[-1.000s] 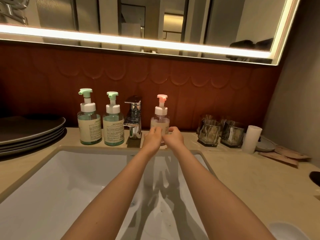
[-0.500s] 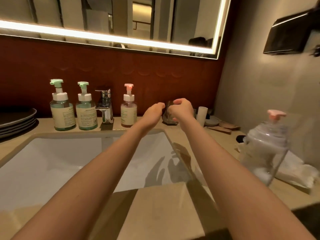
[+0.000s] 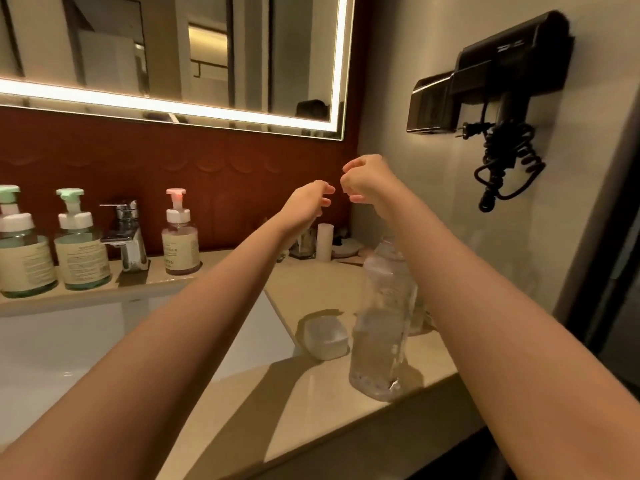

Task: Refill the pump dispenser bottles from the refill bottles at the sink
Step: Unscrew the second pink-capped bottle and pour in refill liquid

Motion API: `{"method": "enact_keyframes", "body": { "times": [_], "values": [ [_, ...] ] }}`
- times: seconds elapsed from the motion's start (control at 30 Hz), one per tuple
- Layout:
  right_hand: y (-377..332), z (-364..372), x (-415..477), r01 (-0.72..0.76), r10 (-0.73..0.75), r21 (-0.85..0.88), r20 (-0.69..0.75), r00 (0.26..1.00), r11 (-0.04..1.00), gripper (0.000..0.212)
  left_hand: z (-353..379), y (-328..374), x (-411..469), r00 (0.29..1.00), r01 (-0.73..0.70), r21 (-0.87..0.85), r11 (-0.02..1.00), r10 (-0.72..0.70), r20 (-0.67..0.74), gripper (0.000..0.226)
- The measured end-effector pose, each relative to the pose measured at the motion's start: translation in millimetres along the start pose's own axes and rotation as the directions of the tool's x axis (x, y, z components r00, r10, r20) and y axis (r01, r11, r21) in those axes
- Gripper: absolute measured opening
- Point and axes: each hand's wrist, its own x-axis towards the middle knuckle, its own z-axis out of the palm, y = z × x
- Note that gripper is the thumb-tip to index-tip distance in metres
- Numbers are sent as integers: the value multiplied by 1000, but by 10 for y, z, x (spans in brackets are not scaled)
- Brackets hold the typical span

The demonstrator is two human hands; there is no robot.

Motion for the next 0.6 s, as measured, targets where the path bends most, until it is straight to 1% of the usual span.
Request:
{"method": "enact_keyframes", "body": {
  "times": [0.17, 0.27, 0.33, 0.37, 0.4, 0.47, 0.53, 0.6],
  "values": [
    [332, -383, -3, -92, 94, 32, -92, 991, 995, 19, 403, 75, 41, 988, -4, -9, 1000, 5, 151, 45],
    [518, -532, -43, -141, 136, -31, -133, 982, 990, 22, 589, 65, 77, 973, 18, -18, 1000, -13, 232, 46],
    [625, -638, -65, -148, 133, -85, -162, 978, 985, 25, 683, 51, 102, 964, 15, -16, 1000, -10, 264, 46],
    [693, -680, -64, -147, 126, -117, -167, 978, 982, 24, 715, 42, 105, 961, 13, -11, 1000, -10, 276, 47],
    [721, -694, -72, -146, 121, -153, -163, 979, 977, 19, 701, 29, 107, 959, 9, -1, 1000, -8, 283, 47],
    [825, -731, -127, -192, 167, -239, -122, 978, 952, 5, 742, -4, 118, 950, 2, 11, 1000, -5, 311, 47],
    [919, -695, -137, -239, 237, -260, -40, 971, 936, 16, 745, -53, 128, 944, 7, -4, 1000, -5, 331, 45],
    [986, -633, -115, -265, 277, -229, 18, 961, 937, 27, 741, -82, 122, 944, 34, -38, 999, -20, 329, 42]
  ]
}}
